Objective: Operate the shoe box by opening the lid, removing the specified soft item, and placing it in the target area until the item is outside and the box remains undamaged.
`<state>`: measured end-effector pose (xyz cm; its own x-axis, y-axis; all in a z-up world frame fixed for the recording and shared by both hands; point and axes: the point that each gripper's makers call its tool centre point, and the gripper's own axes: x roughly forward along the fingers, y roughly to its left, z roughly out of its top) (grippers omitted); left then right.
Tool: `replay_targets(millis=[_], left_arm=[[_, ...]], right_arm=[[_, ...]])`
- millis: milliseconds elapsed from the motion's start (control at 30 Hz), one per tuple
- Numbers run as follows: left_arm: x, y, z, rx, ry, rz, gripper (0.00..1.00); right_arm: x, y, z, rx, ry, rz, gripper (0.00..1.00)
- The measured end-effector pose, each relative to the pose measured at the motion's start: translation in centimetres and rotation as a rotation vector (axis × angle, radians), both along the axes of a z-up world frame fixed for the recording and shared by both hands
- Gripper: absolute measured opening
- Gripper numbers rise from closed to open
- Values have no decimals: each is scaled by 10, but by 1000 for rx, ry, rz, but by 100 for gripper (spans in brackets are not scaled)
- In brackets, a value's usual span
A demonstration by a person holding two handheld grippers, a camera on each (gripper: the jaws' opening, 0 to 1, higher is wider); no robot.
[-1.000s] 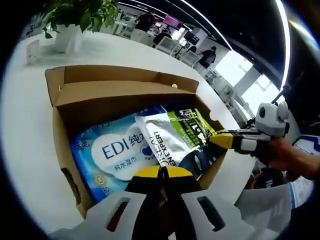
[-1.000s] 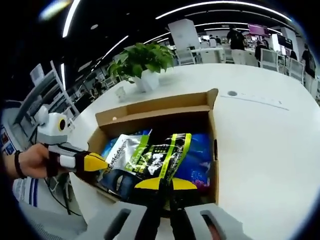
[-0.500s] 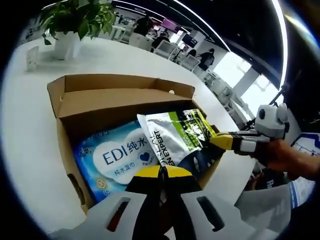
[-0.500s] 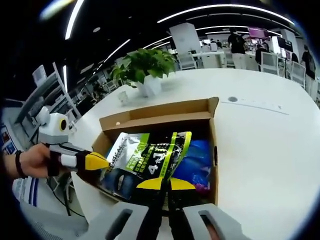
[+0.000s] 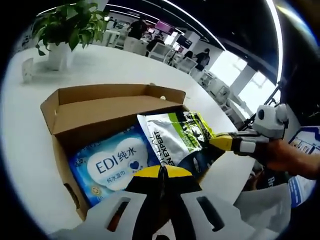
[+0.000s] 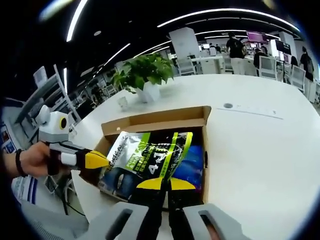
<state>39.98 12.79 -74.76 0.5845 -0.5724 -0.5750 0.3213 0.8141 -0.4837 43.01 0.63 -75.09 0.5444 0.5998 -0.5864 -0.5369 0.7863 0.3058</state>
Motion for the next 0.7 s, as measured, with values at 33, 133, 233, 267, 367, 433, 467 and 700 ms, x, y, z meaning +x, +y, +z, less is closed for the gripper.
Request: replay_targets(millis=[33, 133, 233, 267, 367, 433, 467, 700], left_arm=[[0, -2, 1, 1, -2, -3, 0], [1, -9, 4, 1, -8, -12, 0], [0, -16, 6, 3, -12, -22, 0], [0, -18, 6, 5, -13, -25, 0], [-1, -27, 7, 7, -14, -36, 0], [-2, -32, 7, 10, -14, -43, 0], [-2, -34, 8, 10, -14, -47, 0], [-4, -57, 11, 17, -18, -85, 0]], right_arm=[[0, -3, 1, 0, -3, -3, 0], [-2, -9, 3, 3, -6, -11, 0], [-3, -16, 4, 5, -7, -21, 0], [-4, -19, 4, 6, -8, -26, 0], [-4, -27, 5, 13, -8, -46, 0], [-5, -32, 5, 16, -9, -55, 0], [-5, -34, 6, 16, -10, -58, 0], [-11, -56, 7, 27, -13, -87, 0]])
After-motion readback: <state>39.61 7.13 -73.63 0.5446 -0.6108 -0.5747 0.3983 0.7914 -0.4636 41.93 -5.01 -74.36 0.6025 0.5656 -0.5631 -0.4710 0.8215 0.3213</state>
